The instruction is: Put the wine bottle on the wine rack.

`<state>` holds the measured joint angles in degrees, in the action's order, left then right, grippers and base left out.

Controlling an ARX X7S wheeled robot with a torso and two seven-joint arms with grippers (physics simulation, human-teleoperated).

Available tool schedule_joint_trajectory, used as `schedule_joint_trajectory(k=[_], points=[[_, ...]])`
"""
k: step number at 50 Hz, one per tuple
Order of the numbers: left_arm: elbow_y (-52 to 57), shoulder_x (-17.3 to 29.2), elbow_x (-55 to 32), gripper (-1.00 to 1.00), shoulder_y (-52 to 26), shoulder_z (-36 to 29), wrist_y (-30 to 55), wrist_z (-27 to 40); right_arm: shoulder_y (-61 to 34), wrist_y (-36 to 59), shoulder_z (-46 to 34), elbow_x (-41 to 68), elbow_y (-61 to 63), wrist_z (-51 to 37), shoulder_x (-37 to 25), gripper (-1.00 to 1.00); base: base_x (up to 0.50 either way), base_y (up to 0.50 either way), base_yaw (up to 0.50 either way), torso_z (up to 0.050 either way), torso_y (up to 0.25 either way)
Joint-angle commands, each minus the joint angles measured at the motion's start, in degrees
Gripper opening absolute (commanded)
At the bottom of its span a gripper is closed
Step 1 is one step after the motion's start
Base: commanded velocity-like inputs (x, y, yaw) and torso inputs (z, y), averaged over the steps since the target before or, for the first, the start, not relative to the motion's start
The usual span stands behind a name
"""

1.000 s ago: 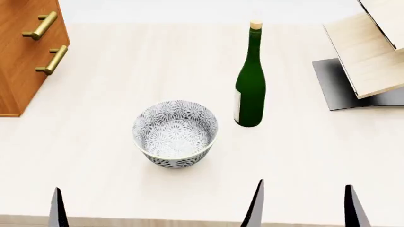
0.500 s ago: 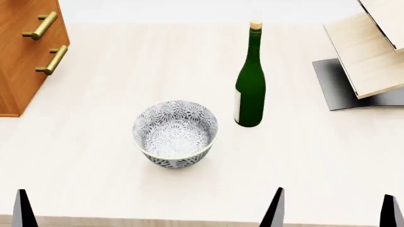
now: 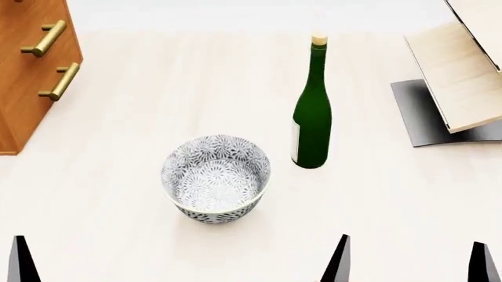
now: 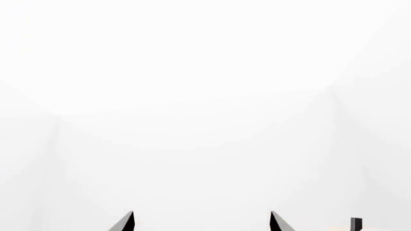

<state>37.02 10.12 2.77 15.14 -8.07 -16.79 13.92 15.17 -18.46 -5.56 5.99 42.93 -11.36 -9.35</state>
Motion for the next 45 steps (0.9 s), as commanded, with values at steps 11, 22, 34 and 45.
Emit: schedule_joint_trajectory(k=[11,22,34,45], points=[[-0.60,0.74,-0.16,1.00,-0.55,-0.60,0.93,1.23,-0.54,0.48,-0.67,0.34,-1.15,-1.25,-1.07,1.00,0.11,0.00,0.00,0.000,0.000],[-0.54,1.22,0.03,1.00,-0.49,-1.02,0.66,1.72,-0.76,0.97,-1.01,0.27,-1.25,-1.88,-1.53,1.00,0.11,0.00,0.00,0.000,0.000],[-0.63,1.66,0.13,1.00,-0.58,-1.63,0.61,2.13,-0.87,1.31,-1.39,0.27,-1.28,-2.55,-1.95,1.00,0.11,0.00,0.00,0.000,0.000],[-0.46,2.05,-0.05,1.00,-0.52,-2.03,0.62,2.55,-0.82,1.40,-1.77,0.20,-1.32,-3.03,-2.40,1.00,0.11,0.00,0.00,0.000,0.000]])
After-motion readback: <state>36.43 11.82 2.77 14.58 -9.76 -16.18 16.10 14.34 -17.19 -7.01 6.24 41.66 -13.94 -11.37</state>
